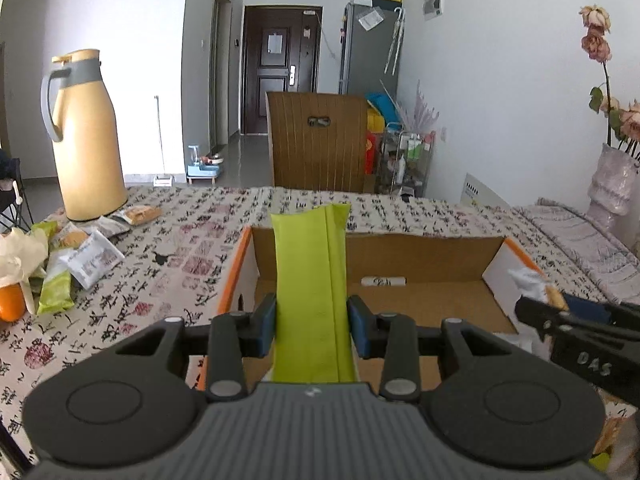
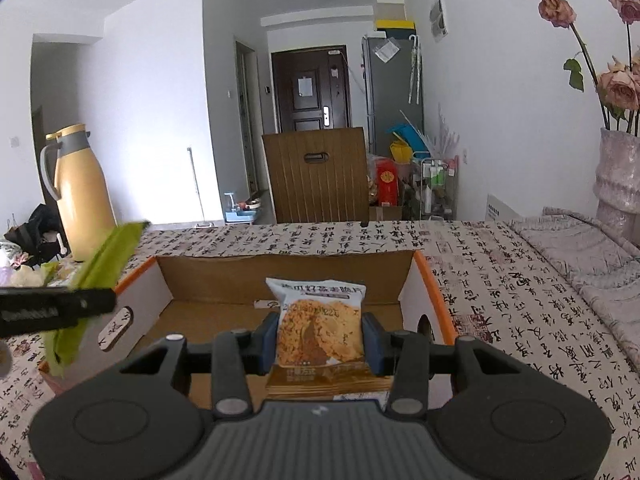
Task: Organize snacks
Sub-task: 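Carry the green bar and biscuit packet into the box and release both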
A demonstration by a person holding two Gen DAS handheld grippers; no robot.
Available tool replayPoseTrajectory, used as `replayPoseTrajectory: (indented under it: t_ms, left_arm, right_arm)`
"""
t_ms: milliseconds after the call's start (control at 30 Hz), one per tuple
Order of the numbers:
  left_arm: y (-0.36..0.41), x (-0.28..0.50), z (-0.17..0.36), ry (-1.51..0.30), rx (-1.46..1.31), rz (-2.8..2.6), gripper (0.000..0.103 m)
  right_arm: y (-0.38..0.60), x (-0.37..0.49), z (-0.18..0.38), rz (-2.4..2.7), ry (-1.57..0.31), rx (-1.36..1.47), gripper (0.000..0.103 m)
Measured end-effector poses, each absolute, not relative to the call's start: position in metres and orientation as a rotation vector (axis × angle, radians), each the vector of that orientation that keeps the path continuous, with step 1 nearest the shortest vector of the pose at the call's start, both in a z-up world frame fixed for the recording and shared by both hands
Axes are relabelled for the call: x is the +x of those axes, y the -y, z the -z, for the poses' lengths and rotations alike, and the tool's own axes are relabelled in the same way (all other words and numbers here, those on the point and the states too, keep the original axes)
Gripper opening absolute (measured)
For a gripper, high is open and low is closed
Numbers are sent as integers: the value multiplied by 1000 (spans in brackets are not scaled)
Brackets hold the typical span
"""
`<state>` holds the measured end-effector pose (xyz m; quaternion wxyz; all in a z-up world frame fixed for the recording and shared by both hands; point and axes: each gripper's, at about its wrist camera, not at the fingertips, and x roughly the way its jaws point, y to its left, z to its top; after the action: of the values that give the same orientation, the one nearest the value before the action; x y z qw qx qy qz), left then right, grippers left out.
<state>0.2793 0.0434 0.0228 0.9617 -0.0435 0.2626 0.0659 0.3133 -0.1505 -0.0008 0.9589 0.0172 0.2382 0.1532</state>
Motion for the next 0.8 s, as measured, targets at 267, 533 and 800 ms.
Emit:
replayPoseTrajectory:
  t_ms: [267, 533, 800]
  left_arm:
    - [-37, 279, -14, -544, -72, -107, 39]
    - [-36, 266, -22, -473, -78, -156, 103]
    - [-39, 262, -27, -460, -95, -158, 103]
  right_arm:
    - [147, 314, 10, -320, -514, 18, 44]
    - [148, 307, 9, -293, -485, 19, 99]
    - [154, 307, 6, -289, -474, 48, 103]
